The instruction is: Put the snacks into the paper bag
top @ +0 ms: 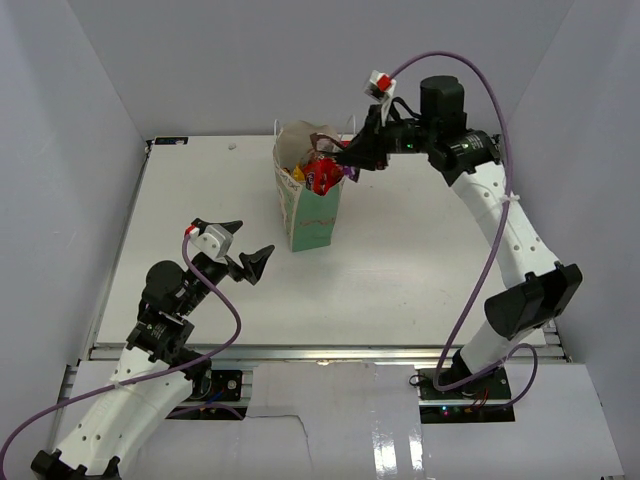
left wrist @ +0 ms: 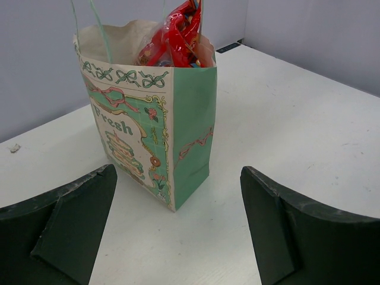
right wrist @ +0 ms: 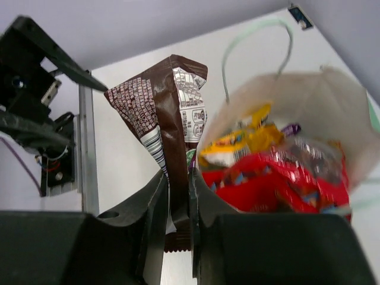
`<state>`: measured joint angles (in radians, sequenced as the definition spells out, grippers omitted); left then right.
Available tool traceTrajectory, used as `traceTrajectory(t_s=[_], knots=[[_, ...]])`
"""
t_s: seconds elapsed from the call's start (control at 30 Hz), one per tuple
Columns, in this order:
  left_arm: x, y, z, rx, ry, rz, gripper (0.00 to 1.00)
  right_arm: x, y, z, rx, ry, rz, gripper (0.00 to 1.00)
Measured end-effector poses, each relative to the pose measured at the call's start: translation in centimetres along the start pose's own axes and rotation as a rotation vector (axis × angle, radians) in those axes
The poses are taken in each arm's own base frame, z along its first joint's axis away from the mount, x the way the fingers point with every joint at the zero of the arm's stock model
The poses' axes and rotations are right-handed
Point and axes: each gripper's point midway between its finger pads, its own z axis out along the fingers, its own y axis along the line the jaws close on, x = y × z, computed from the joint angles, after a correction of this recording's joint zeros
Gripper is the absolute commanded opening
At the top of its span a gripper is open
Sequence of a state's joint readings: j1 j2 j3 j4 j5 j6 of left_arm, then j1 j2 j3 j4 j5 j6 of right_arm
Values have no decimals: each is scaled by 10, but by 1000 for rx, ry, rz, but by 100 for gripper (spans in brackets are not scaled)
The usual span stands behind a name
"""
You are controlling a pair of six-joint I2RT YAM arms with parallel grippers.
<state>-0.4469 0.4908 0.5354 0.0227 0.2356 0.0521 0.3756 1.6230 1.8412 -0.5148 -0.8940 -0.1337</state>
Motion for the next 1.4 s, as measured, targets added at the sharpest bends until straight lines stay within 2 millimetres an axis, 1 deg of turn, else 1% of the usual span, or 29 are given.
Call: traceTrajectory(t_s=[0.03,0.1,0.17,0.2,0.27,0.33,0.4,0.43,0.5,0.53,0.57,0.63,0.73,0.83,0.9,0.93,1.0,1.07,1.1,1.13,1.17,1.23,1.27,1.3,1.33,1.4], knots=[[0,0,0,0,0,0,96,-9,8,12,-14,-4,-19,8],[0,1,0,-3,1,1,96,-21,16,32,-17,-15,-45,8],[1,1,1,-7,3,1,96,-26,13,50,12,-17,-36,8],[2,2,1,-8,6,1,96,-27,8,58,35,-21,-26,8],[4,3,2,-11,15,1,96,-27,-11,73,105,-27,9,8],[6,3,3,-13,23,0,96,-22,-34,85,184,-31,45,9],[8,4,4,-15,27,1,96,-12,-55,95,268,-26,87,13],[8,4,4,-16,28,2,96,-6,-64,100,300,-19,108,18],[8,5,4,-19,28,3,96,4,-75,108,342,-12,138,24],[8,5,4,-20,27,4,96,8,-78,111,355,-7,148,32],[8,5,4,-20,27,4,96,11,-79,114,363,-2,159,37],[8,5,4,-20,28,4,96,14,-78,117,375,1,165,50],[7,5,3,-20,24,5,96,6,-77,120,387,-24,134,55],[6,5,3,-20,21,6,96,4,-73,118,397,-30,110,58],[5,5,2,-20,19,7,96,2,-68,112,400,-29,97,62],[5,5,2,-20,17,7,96,1,-65,108,399,-28,86,72],[4,5,2,-20,15,7,96,-6,-50,100,350,-27,23,80],[3,5,1,-20,12,8,96,-16,-30,85,283,-20,-80,93],[3,5,1,-19,10,8,96,-19,-19,77,255,-18,-120,90],[2,5,1,-19,7,9,96,-23,-6,66,232,-21,-170,90],[1,4,0,-17,3,9,96,-26,7,53,223,-31,-215,90],[-2,3,-1,-14,-7,10,96,-19,31,19,249,-39,-279,90],[-3,3,-2,-11,-11,10,96,-12,39,0,281,-53,-305,90],[-5,2,-3,-8,-16,9,96,2,43,-21,324,-55,-309,90],[-6,1,-3,-5,-21,8,96,18,41,-44,387,-48,-300,90],[-7,-1,-4,2,-26,5,96,48,22,-89,553,-33,-263,90]])
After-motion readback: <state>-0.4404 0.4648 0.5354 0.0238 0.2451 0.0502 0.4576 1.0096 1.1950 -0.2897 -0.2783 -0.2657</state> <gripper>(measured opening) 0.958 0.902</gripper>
